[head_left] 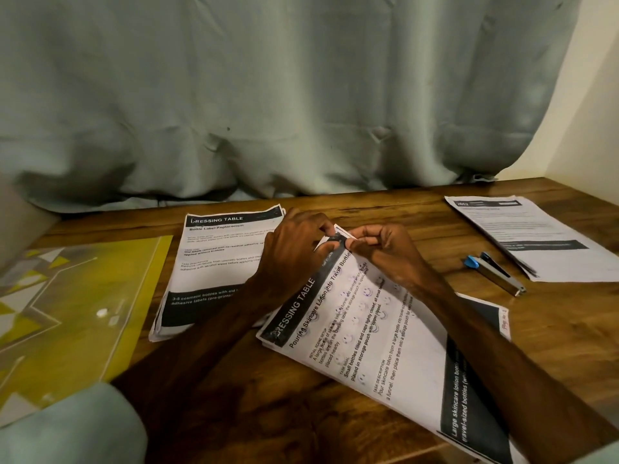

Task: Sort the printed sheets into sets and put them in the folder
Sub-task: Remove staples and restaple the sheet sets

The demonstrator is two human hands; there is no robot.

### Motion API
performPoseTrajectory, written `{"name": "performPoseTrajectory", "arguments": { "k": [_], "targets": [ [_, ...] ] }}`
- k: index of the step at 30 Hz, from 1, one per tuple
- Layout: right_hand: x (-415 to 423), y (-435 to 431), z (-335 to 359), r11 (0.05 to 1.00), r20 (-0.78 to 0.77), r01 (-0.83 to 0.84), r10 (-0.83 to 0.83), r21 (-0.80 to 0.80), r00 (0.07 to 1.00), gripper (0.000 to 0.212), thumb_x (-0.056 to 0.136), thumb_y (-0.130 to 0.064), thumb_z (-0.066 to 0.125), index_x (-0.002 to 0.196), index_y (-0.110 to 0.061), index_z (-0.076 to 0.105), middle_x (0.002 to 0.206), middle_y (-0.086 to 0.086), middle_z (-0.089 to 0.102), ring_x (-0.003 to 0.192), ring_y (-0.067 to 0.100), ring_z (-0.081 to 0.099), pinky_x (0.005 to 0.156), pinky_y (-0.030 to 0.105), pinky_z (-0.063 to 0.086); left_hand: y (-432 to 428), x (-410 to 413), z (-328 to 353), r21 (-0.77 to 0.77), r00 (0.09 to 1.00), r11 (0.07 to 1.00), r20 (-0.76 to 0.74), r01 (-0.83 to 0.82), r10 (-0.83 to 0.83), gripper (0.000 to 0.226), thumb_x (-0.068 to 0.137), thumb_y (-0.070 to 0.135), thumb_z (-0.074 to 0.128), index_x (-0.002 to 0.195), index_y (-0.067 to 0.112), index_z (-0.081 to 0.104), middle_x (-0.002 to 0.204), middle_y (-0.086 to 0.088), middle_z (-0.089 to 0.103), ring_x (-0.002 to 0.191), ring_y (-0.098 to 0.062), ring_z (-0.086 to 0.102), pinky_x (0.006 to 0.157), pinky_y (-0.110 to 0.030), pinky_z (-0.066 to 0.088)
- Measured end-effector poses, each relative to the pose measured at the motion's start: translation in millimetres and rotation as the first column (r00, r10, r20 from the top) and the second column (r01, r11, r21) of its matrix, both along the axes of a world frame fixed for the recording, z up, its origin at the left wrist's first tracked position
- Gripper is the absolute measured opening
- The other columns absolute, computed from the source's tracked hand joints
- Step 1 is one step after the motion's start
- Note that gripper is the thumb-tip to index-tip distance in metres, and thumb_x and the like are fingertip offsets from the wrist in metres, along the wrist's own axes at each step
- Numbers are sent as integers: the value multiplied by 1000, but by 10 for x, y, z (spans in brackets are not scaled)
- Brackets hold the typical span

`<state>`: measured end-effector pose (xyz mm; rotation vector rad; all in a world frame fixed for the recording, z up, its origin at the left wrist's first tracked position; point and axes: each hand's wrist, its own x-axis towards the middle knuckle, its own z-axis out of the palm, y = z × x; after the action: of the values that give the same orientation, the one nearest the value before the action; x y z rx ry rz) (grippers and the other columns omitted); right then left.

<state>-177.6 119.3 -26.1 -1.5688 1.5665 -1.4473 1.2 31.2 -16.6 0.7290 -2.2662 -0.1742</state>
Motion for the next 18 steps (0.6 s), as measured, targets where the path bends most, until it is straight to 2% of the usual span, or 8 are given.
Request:
{"name": "performPoseTrajectory", "arguments": {
  "k": [4,6,8,12,16,18],
  "targets": [
    [-8,0,3,1000,-17,16,-16,-7,1000,12,94,-2,66,103,-2,74,91,6,79,80,19,75,68,23,58,11,-4,-21,-70,1000,997,-1,-21,21,11,88,38,74,92,31,66,117,14,61,119,-6,42,77,-25,43],
    [-7,8,8,1000,8,29,-29,-9,1000,13,93,-2,67,104,0,74,91,7,79,79,18,75,67,23,58,15,-8,-28,-107,1000,994,-17,-16,15,12,86,38,75,88,28,67,122,12,60,123,-7,41,79,-23,40],
    [-4,14,16,999,21,39,-39,-17,999,13,93,-1,67,104,1,74,90,8,78,77,16,74,67,22,57,13,-2,-32,-115,1000,993,-17,-10,9,16,84,41,76,85,27,68,124,10,60,124,-9,41,83,-22,35],
    [4,25,27,999,52,44,-43,-23,998,17,93,0,67,109,2,71,90,9,78,75,12,74,64,19,55,13,5,-49,-104,1000,994,-22,-16,14,18,83,39,78,84,24,69,124,5,63,122,-15,45,88,-30,43],
    [-10,23,33,997,94,45,-39,-61,995,31,90,3,69,117,-9,62,86,6,78,82,21,75,74,32,61,38,-20,-75,-203,996,979,-86,15,-33,11,85,28,77,90,19,72,118,2,63,115,-17,46,90,-31,44],
    [-22,25,31,996,47,22,-18,-91,999,33,89,5,71,115,-13,61,88,6,77,83,22,74,75,38,61,39,-28,-94,-224,997,975,-73,2,-18,11,87,27,75,95,20,73,113,1,65,111,-18,49,88,-29,43]
  ]
}}
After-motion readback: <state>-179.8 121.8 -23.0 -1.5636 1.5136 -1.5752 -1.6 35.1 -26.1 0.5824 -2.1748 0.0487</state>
